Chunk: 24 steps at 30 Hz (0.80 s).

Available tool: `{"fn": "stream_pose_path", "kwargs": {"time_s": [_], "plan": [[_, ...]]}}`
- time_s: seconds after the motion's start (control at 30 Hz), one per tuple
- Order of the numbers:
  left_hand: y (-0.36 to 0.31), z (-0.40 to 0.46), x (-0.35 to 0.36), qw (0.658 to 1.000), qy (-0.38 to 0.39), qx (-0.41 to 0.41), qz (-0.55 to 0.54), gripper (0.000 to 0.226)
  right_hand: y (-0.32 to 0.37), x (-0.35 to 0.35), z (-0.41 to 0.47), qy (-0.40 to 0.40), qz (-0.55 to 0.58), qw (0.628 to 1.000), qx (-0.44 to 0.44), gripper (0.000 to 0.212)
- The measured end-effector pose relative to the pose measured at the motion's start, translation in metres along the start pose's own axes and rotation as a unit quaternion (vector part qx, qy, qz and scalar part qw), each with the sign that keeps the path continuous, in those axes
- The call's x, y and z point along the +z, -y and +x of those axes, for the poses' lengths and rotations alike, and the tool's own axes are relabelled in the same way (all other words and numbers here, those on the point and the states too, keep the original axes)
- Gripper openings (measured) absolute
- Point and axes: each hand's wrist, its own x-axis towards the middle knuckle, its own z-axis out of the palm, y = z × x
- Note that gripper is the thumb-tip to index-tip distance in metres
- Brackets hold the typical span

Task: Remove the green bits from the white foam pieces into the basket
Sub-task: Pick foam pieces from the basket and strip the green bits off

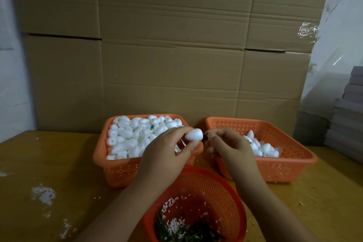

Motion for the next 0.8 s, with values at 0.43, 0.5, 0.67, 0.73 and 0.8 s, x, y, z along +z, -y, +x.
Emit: {"fn": "stream_pose_path", "kwargs": {"time_s": [0.43,0.5,0.67,0.73,0.8], "plan": [[-0.005,0.001,0.003,0.998,-0.012,0.013,0.058,0.027,-0.003,0.007,-0.005,-0.016,-0.235,0.951,-0.199,0.008],[-0.006,0.001,0.004,0.999,-0.007,-0.032,-0.03,0.02,-0.004,0.009,-0.007,-0.027,-0.219,0.956,-0.191,0.012],[-0.007,0.005,0.006,0.974,-0.026,-0.108,-0.199,0.029,-0.005,0.009,-0.001,-0.031,-0.117,0.993,-0.004,0.019],[-0.007,0.006,0.005,0.966,-0.026,-0.117,-0.228,0.031,-0.005,0.009,0.0,-0.016,-0.078,0.996,0.035,0.023],[-0.006,0.006,0.004,0.965,-0.025,-0.118,-0.232,0.03,-0.003,0.009,-0.002,-0.011,-0.04,0.998,0.038,0.026]]}}
